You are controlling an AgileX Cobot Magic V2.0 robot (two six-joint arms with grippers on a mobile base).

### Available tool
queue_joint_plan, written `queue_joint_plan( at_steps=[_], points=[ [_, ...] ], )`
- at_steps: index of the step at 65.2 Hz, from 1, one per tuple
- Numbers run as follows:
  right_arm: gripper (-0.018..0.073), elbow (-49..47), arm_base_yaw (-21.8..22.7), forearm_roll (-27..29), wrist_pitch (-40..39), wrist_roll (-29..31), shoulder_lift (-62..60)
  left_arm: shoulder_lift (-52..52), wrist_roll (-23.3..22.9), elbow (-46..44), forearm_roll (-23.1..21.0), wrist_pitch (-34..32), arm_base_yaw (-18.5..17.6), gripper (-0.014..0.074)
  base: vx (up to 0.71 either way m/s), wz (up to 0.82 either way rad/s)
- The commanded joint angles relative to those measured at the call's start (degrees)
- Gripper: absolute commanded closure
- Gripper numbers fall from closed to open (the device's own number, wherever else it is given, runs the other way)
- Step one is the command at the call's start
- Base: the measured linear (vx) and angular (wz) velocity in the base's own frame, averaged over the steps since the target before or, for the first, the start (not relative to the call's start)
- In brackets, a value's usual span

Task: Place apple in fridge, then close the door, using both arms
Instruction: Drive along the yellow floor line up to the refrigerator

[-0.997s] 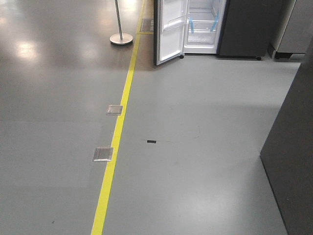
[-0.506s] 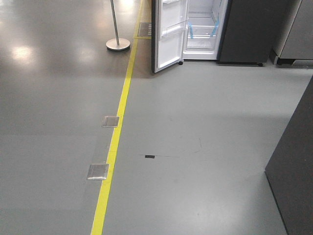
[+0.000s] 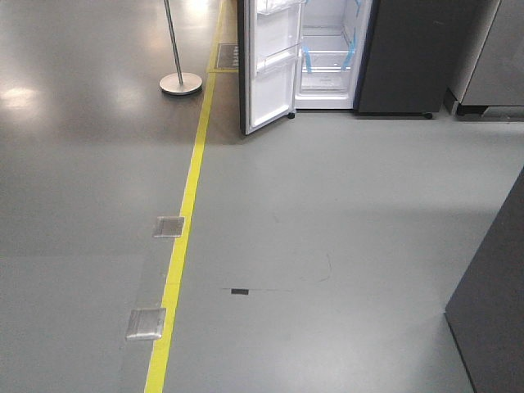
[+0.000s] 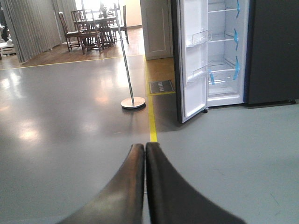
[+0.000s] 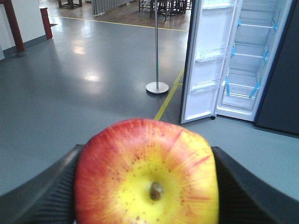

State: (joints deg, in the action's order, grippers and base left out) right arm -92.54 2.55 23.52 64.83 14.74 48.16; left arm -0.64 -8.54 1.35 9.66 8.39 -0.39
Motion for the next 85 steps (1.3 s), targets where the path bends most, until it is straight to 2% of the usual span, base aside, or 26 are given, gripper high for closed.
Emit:
queue_joint_plan(
  at_steps=[1, 85],
  points=[
    [0.0426, -1.17, 0.21, 0.94, -4.79, 0.42, 0.40, -0.75, -0.23, -0.98, -0.49, -4.39, 0.01, 0.0602, 0.29, -0.06],
    [0.0426, -1.17, 0.21, 0.94, -4.72, 0.42, 0.40, -0.75, -0.23, -0.98, -0.49, -4.39, 0.01, 0.0602, 0.27, 0.01]
  ],
)
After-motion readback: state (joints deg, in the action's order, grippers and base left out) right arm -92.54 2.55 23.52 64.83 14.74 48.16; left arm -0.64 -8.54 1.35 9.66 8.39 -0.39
